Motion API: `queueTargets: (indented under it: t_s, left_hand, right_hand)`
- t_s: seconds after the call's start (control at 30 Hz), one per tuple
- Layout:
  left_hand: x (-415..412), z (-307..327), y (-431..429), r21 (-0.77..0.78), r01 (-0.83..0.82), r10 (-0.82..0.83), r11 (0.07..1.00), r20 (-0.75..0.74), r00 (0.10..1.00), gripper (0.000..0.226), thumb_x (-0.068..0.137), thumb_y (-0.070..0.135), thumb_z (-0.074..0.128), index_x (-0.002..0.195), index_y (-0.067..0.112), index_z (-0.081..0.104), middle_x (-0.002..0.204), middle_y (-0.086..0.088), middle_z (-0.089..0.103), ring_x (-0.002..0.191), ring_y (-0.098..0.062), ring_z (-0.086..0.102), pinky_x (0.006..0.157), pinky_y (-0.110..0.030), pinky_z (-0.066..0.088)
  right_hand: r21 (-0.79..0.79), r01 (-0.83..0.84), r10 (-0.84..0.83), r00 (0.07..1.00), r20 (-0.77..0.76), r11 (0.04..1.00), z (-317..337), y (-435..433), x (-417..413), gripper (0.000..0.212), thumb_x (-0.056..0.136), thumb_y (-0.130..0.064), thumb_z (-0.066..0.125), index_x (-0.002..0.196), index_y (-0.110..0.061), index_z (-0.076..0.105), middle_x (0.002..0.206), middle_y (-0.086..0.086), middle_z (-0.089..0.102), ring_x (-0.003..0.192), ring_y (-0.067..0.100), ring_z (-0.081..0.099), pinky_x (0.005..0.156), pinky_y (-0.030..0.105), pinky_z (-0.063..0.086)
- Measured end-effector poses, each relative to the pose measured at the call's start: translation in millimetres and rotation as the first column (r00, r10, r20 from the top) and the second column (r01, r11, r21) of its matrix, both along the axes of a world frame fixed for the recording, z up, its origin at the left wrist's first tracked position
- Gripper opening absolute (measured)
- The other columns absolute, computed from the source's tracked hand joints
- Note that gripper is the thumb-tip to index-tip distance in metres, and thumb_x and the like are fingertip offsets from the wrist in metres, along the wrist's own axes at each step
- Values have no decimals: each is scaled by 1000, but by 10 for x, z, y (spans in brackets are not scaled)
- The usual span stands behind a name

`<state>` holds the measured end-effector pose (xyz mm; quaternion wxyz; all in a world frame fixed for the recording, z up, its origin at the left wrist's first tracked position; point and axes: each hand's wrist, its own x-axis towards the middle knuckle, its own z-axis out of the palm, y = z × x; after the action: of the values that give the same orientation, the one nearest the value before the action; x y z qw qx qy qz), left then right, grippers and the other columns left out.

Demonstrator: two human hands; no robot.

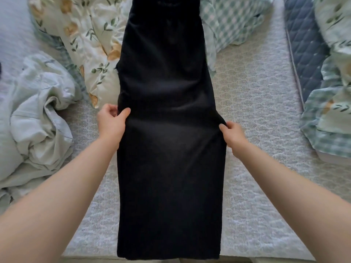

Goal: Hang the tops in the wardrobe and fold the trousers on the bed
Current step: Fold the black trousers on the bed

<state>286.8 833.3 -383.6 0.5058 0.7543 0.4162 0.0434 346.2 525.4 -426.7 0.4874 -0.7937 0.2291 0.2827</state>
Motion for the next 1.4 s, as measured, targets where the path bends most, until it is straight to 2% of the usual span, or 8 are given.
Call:
queueTargets:
  t_s: [0.2, 0.33, 0.6, 0.77, 1.0, 1.07, 1.23, 1.4]
  left_hand:
    - [348, 66, 118, -32, 127, -131, 991, -195, 972, 38, 90, 9, 62, 127, 10, 53, 110, -2, 57, 101, -22, 58, 80, -30, 46]
    - [752, 253, 276, 37, 205, -199, 978, -122, 972, 23, 85, 17, 62, 107, 18, 55, 100, 2, 62, 100, -24, 63, 87, -39, 53]
    - [1452, 405, 516, -137, 248, -252, 959, -9, 968, 28, 95, 27, 61, 120, 16, 63, 115, -1, 66, 104, -18, 64, 95, -38, 52]
    - [1823, 413, 350, -114, 305, -306, 945, 16, 952, 28, 95, 46, 52, 117, 28, 56, 107, 8, 65, 98, -16, 64, 92, -43, 54]
    - [2165, 369, 200, -244, 131, -110, 961, 98, 989, 32, 97, 38, 57, 124, 22, 56, 107, 2, 65, 96, -20, 64, 91, -42, 55]
    - [2213, 385, 254, -164, 126, -99, 978, 160, 982, 27, 96, 32, 60, 119, 19, 59, 103, 4, 65, 94, -15, 64, 89, -36, 55]
    - [2587, 606, 384, 138, 167, -206, 976, 355, 912, 12, 96, 29, 59, 98, 17, 57, 91, 7, 61, 82, -5, 58, 76, -17, 49]
    - [3019, 644, 513, 627, 325, -476, 708, 83, 875, 34, 103, 33, 43, 103, 5, 63, 92, -9, 59, 82, -23, 52, 71, -34, 37]
  right_hand:
    - [-244, -435, 403, 899, -172, 867, 3, -29, 316, 12, 91, -7, 48, 97, -7, 58, 91, 10, 54, 85, 25, 54, 74, 34, 45]
    - [-234, -308, 313, 950, -19, 922, 212, 232, 790, 39, 95, -12, 49, 133, -5, 52, 128, 9, 56, 116, 26, 53, 103, 39, 44]
    - [-42, -176, 181, 968, 176, 983, 545, 916, 1677, 33, 96, -33, 50, 120, -12, 57, 103, -2, 63, 92, 14, 60, 82, 31, 50]
    - [-40, -100, 106, 977, 186, 994, 362, 1054, 2168, 92, 64, -71, 54, 136, -15, 45, 127, 3, 59, 113, 23, 59, 96, 42, 50]
    - [-63, -13, 33, 946, 323, 998, 498, 1193, 2262, 35, 97, -42, 44, 99, -11, 62, 92, 2, 63, 84, 16, 60, 80, 34, 50]
    - [-103, 34, 18, 885, 466, 994, 545, 1132, 2300, 36, 102, -28, 40, 70, -17, 49, 67, -4, 49, 62, 9, 46, 62, 25, 39]
    - [-124, 158, -27, 717, 697, 980, 812, 1048, 2630, 44, 104, -28, 39, 61, -21, 33, 58, -9, 35, 51, 4, 32, 50, 22, 25]
    - [-404, -1, 190, 884, 428, 915, 858, 1091, 2989, 47, 103, -40, 35, 63, -17, 41, 63, -3, 45, 56, 13, 43, 53, 30, 31]
